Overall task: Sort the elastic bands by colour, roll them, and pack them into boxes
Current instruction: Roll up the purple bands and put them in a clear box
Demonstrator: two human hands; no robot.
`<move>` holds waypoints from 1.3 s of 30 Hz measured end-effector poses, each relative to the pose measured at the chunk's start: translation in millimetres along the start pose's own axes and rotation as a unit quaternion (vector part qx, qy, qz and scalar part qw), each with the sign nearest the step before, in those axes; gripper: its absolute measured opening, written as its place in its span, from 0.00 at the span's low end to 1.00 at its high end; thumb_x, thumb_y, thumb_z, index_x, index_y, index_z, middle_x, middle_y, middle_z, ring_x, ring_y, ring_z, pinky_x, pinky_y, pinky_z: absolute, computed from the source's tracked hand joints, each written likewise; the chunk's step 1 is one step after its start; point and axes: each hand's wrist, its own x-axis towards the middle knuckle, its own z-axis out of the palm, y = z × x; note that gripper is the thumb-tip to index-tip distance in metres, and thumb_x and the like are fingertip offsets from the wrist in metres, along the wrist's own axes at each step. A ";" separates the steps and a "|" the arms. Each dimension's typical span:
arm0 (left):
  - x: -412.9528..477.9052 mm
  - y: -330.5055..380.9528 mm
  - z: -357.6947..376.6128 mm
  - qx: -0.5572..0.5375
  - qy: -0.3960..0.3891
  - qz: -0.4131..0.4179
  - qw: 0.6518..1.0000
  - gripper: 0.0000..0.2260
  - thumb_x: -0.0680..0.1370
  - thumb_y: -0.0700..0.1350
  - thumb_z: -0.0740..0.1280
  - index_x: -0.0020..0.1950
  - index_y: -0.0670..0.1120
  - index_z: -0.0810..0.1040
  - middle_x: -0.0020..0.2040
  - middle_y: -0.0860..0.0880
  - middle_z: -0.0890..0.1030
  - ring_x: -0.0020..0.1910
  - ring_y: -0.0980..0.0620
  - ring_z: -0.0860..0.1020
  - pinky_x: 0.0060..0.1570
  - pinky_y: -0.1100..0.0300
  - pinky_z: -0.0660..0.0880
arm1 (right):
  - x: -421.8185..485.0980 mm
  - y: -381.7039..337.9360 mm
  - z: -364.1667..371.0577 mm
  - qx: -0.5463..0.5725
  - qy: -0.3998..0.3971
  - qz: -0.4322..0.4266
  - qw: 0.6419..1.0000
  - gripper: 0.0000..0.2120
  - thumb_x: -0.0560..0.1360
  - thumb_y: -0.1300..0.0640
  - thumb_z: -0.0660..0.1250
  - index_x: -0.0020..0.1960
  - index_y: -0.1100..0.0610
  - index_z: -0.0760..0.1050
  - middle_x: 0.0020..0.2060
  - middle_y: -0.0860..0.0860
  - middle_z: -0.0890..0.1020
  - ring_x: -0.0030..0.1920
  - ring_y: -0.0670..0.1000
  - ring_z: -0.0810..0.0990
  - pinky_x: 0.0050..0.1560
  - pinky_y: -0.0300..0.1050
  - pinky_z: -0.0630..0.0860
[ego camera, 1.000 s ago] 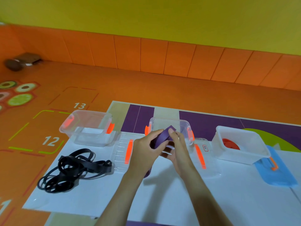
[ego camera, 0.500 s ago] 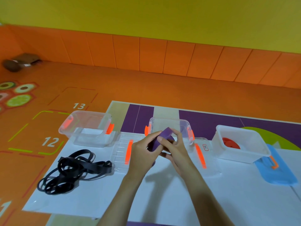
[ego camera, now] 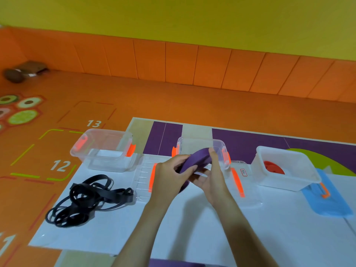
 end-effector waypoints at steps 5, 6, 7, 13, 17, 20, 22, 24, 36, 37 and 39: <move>0.4 4.4 0.2 0.027 0.011 0.035 0.999 0.12 0.76 0.46 0.78 0.60 0.53 0.87 0.46 0.61 0.87 0.46 0.61 0.85 0.46 0.64 0.81 | 5.4 -7.9 -5.4 -0.160 -0.026 -0.072 0.984 0.40 0.62 0.38 0.81 0.69 0.46 0.69 0.61 0.58 0.85 0.54 0.53 0.89 0.51 0.55 0.87; 1.1 5.0 0.4 0.024 0.013 0.043 0.999 0.12 0.76 0.47 0.78 0.60 0.53 0.87 0.47 0.61 0.87 0.47 0.60 0.85 0.47 0.63 0.81 | 6.1 -8.7 -5.3 -0.150 -0.020 -0.075 0.986 0.41 0.61 0.40 0.83 0.68 0.46 0.68 0.60 0.59 0.85 0.53 0.55 0.89 0.50 0.55 0.87; 1.9 5.2 0.2 0.025 0.013 0.048 0.998 0.13 0.76 0.47 0.78 0.60 0.52 0.87 0.49 0.61 0.87 0.48 0.60 0.85 0.47 0.62 0.82 | 6.4 -8.6 -4.7 -0.123 -0.016 -0.071 0.990 0.39 0.62 0.42 0.83 0.67 0.47 0.69 0.59 0.61 0.86 0.53 0.58 0.89 0.50 0.56 0.87; 3.7 2.1 -3.3 0.007 0.007 -0.003 1.000 0.13 0.75 0.47 0.80 0.59 0.55 0.87 0.46 0.61 0.87 0.47 0.56 0.85 0.47 0.55 0.83 | 4.1 -3.4 -7.3 -0.110 -0.006 0.013 0.994 0.33 0.75 0.32 0.71 0.70 0.52 0.74 0.59 0.59 0.86 0.54 0.57 0.89 0.53 0.57 0.86; 5.5 -0.1 -2.5 -0.022 -0.009 -0.015 1.000 0.11 0.75 0.48 0.80 0.56 0.55 0.87 0.45 0.61 0.87 0.45 0.55 0.85 0.44 0.52 0.83 | 8.6 -6.0 -11.0 -0.144 0.016 -0.050 0.988 0.28 0.74 0.42 0.78 0.68 0.48 0.70 0.59 0.56 0.85 0.49 0.53 0.90 0.53 0.53 0.86; 6.1 -1.4 -3.0 -0.041 -0.012 -0.005 0.999 0.17 0.75 0.49 0.80 0.64 0.55 0.84 0.52 0.63 0.87 0.52 0.58 0.86 0.50 0.59 0.84 | 7.6 -5.6 -9.6 -0.086 0.022 -0.020 0.996 0.35 0.68 0.38 0.78 0.69 0.51 0.73 0.59 0.60 0.85 0.51 0.60 0.90 0.51 0.55 0.87; 3.6 -2.8 -3.7 -0.041 -0.011 0.022 0.999 0.20 0.77 0.49 0.79 0.68 0.58 0.82 0.58 0.64 0.86 0.58 0.59 0.85 0.55 0.64 0.81 | 7.3 -3.2 -11.2 -0.036 0.020 0.017 0.999 0.36 0.67 0.35 0.77 0.68 0.53 0.76 0.56 0.63 0.87 0.51 0.65 0.89 0.49 0.55 0.87; 0.1 -4.2 -4.7 -0.027 0.008 0.048 0.998 0.19 0.79 0.48 0.76 0.69 0.61 0.81 0.61 0.65 0.84 0.61 0.59 0.83 0.58 0.66 0.79 | 6.4 -1.7 -11.1 0.001 0.002 0.053 0.999 0.35 0.68 0.34 0.77 0.68 0.54 0.78 0.53 0.65 0.87 0.52 0.70 0.88 0.51 0.57 0.86; -2.2 -16.1 -15.6 -0.035 0.063 0.084 0.994 0.11 0.78 0.43 0.77 0.60 0.51 0.87 0.56 0.56 0.86 0.58 0.53 0.83 0.57 0.68 0.76 | 0.1 3.5 4.2 0.076 -0.053 0.122 0.988 0.32 0.75 0.41 0.77 0.72 0.55 0.74 0.60 0.68 0.85 0.59 0.72 0.84 0.67 0.64 0.79; -1.1 -14.5 -18.2 -0.050 0.066 0.074 0.994 0.10 0.78 0.42 0.77 0.58 0.51 0.88 0.55 0.57 0.87 0.58 0.54 0.84 0.56 0.70 0.75 | -0.8 3.2 4.8 0.059 -0.049 0.120 0.990 0.31 0.75 0.40 0.76 0.71 0.55 0.75 0.58 0.68 0.85 0.57 0.73 0.85 0.63 0.63 0.82; 0.6 -9.8 -21.9 -0.085 0.060 0.047 0.993 0.11 0.77 0.38 0.77 0.55 0.52 0.88 0.52 0.59 0.87 0.56 0.56 0.84 0.55 0.71 0.76 | -1.5 1.4 4.3 0.032 -0.036 0.113 0.992 0.30 0.75 0.39 0.76 0.70 0.53 0.76 0.55 0.67 0.86 0.53 0.72 0.86 0.52 0.58 0.86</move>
